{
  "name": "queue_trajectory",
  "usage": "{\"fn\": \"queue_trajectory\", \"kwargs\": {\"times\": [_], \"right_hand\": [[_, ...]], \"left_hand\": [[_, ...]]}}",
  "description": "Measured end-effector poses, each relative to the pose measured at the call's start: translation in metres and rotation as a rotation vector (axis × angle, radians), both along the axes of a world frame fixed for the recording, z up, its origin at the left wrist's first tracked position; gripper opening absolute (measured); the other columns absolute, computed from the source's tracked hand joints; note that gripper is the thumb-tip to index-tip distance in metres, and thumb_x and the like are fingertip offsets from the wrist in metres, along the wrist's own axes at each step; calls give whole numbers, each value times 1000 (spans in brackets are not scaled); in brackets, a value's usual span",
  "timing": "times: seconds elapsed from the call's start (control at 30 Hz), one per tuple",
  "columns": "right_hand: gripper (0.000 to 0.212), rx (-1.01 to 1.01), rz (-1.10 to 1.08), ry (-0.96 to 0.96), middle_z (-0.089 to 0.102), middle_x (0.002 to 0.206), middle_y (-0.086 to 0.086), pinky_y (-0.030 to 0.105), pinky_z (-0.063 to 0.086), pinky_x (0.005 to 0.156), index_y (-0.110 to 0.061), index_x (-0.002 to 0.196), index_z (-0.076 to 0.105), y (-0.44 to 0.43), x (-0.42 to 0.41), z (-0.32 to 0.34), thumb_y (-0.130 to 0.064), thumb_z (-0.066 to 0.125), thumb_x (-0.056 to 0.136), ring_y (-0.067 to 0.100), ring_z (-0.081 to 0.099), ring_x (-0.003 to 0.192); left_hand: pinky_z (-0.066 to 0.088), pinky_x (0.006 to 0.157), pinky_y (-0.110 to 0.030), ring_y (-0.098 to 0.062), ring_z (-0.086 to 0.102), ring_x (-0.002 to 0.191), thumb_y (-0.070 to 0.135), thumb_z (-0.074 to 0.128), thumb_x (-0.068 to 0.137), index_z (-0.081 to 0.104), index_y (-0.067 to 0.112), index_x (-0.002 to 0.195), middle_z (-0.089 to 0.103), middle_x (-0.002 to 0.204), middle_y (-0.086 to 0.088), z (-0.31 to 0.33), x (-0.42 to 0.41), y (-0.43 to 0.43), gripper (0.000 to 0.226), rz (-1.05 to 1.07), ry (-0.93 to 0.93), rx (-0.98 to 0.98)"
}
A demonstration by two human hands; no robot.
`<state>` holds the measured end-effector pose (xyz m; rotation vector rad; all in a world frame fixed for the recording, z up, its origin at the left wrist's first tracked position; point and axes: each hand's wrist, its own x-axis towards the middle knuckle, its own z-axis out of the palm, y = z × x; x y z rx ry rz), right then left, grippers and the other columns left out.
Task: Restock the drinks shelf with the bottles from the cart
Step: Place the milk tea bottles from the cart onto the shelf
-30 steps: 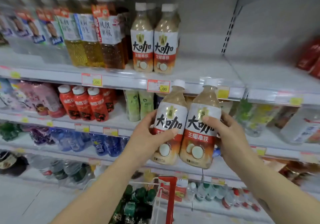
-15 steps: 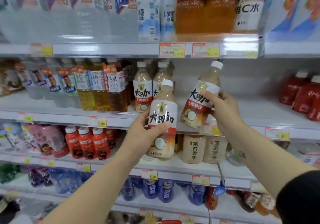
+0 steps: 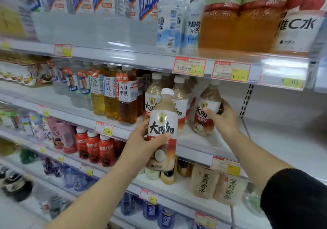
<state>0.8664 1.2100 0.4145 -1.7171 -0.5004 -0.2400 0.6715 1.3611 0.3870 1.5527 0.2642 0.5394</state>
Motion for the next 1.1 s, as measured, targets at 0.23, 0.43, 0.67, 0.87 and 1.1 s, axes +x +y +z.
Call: {"fn": "queue_trajectory", "kwargs": {"times": [0.23, 0.43, 0.67, 0.87, 1.1], "right_hand": [[78, -274, 22, -24, 55, 125, 12, 35, 47, 90, -6, 132, 35, 7, 37, -19, -17, 80, 69, 28, 55, 113], [66, -314, -23, -18, 53, 130, 19, 33, 42, 90, 1, 132, 34, 20, 62, -20, -14, 71, 79, 36, 51, 120], [57, -367, -38, -4, 51, 132, 19, 34, 41, 90, -2, 133, 35, 28, 78, -19, -20, 62, 87, 38, 50, 119], [64, -393, -19, 23, 49, 133, 16, 30, 38, 86, -3, 140, 23, 37, 90, -21, -21, 58, 90, 34, 49, 119], [79, -278, -78, 60, 39, 145, 14, 32, 34, 103, -3, 147, 13, 14, 54, -10, -28, 61, 89, 29, 39, 132]], "left_hand": [[51, 69, -20, 0, 67, 81, 27, 75, 74, 53, 48, 105, 68, 93, 19, 0, 4, -3, 44, 136, -47, 38], [52, 71, -20, 1, 67, 85, 29, 75, 72, 51, 45, 114, 68, 98, 18, -2, 9, -8, 51, 173, -63, 50], [53, 70, -19, 2, 67, 86, 29, 75, 72, 51, 40, 122, 68, 102, 18, -1, 11, -11, 57, 204, -59, 66], [53, 71, -19, 1, 67, 87, 28, 75, 73, 50, 37, 126, 69, 101, 16, 1, 11, -10, 60, 203, -55, 80], [54, 67, -15, 1, 67, 88, 37, 75, 61, 52, 48, 110, 69, 98, 19, 4, 5, -18, 55, 133, -64, 68]]}}
